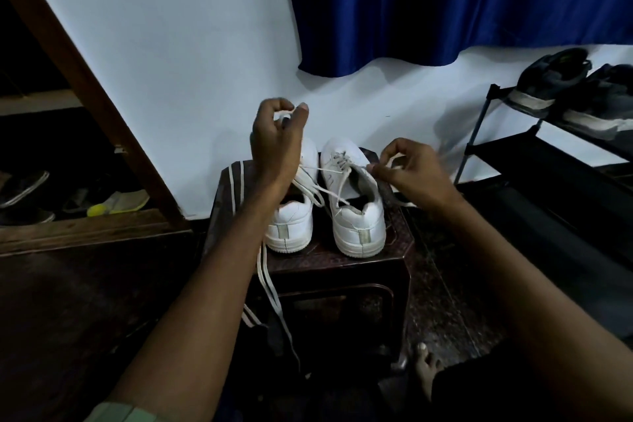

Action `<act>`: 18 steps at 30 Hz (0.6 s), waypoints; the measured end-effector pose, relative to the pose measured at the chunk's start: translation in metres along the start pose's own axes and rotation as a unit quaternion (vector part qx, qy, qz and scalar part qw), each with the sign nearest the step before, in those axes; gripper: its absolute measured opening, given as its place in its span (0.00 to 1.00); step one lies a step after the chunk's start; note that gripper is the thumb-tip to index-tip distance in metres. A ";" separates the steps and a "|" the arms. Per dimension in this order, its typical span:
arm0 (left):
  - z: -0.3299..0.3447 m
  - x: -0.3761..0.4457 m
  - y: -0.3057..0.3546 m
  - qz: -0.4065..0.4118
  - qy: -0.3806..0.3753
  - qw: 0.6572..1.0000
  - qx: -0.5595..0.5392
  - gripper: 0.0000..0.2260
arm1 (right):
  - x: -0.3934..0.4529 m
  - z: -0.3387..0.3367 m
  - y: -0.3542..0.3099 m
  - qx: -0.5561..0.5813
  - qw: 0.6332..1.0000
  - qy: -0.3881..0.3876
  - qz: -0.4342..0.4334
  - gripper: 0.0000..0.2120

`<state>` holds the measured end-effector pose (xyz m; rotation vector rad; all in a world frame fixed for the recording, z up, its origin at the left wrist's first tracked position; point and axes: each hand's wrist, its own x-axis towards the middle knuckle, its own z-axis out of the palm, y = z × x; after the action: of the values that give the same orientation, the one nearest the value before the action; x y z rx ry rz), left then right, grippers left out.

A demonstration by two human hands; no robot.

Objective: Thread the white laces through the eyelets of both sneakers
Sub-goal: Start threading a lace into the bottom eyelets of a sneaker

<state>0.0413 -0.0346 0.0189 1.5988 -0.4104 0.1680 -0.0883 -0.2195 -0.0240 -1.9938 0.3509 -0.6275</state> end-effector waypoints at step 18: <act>0.023 -0.022 -0.026 0.092 -0.223 0.906 0.347 0.15 | 0.002 0.033 0.002 -0.024 0.996 0.030 0.077 0.05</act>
<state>0.0270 -0.0537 -0.0150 2.3113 -0.9344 0.0902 -0.0680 -0.1973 -0.0379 -1.9752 0.5554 -0.5860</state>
